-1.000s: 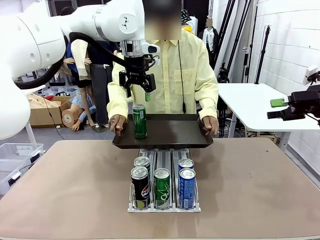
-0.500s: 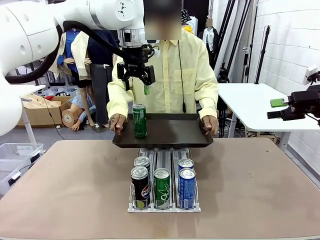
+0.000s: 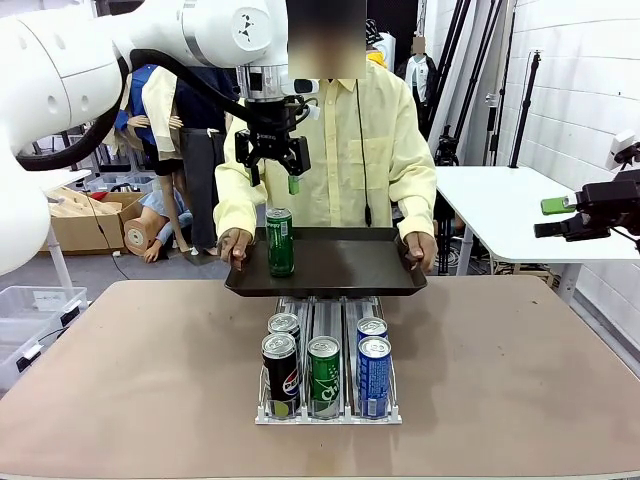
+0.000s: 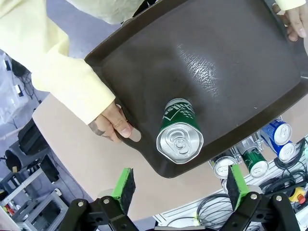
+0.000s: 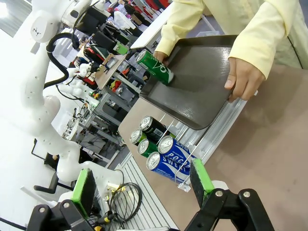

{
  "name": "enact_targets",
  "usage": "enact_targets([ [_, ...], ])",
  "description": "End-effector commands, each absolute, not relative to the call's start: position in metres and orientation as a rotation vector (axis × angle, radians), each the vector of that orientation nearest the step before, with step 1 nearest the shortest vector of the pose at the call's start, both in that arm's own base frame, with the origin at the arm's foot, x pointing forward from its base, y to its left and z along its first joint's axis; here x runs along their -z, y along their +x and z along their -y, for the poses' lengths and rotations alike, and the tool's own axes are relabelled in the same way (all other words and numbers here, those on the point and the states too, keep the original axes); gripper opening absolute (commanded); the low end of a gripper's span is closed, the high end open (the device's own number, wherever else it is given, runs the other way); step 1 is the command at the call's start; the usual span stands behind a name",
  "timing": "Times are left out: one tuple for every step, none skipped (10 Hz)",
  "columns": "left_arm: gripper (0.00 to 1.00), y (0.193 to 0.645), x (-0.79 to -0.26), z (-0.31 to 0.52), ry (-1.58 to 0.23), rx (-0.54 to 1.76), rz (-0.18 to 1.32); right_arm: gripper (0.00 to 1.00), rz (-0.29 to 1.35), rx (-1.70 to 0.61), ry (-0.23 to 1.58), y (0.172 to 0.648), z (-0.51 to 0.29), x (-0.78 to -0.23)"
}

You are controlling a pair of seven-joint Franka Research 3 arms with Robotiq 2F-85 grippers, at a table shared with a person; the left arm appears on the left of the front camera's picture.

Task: Retrieve and hand over the desired beverage to the person.
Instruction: Place the picked can on the Handle tray extended by the person, then pick up another can of the same type that the person held from the Automatic Can Dispenser.

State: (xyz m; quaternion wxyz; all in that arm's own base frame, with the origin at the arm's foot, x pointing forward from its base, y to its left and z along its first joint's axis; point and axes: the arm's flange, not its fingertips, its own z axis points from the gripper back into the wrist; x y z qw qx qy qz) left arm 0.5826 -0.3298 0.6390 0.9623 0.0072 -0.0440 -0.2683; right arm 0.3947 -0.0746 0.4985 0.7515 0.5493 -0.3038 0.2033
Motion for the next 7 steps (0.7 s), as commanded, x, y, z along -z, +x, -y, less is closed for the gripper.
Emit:
enact_targets([
  [1.0,0.5828,-0.6422,0.3284,0.012,0.541,0.098,1.0,0.668,-0.44,1.213,0.3951,0.0738,-0.5001],
  [1.0,0.5828,-0.6422,0.3284,0.012,0.541,0.098,1.0,0.668,-0.44,1.213,0.3951,0.0738,-0.5001],
  [1.0,0.5828,-0.6422,0.3284,0.012,0.541,0.098,1.0,0.668,-0.44,1.213,0.3951,0.0738,-0.5001],
  [1.0,0.5828,-0.6422,0.3284,0.012,0.541,0.098,1.0,0.668,-0.44,1.213,0.3951,0.0738,-0.5001],
  [1.0,0.5828,-0.6422,0.3284,0.012,0.541,0.098,1.0,0.668,-0.44,1.213,0.3951,0.0738,-0.5001],
  [1.0,0.5828,-0.6422,0.3284,0.012,0.541,0.098,1.0,0.668,-0.44,1.213,0.3951,0.0738,-0.5001],
  [1.0,0.5828,-0.6422,0.3284,0.012,0.541,0.098,1.0,0.668,-0.44,1.213,0.3951,0.0738,-0.5001],
])
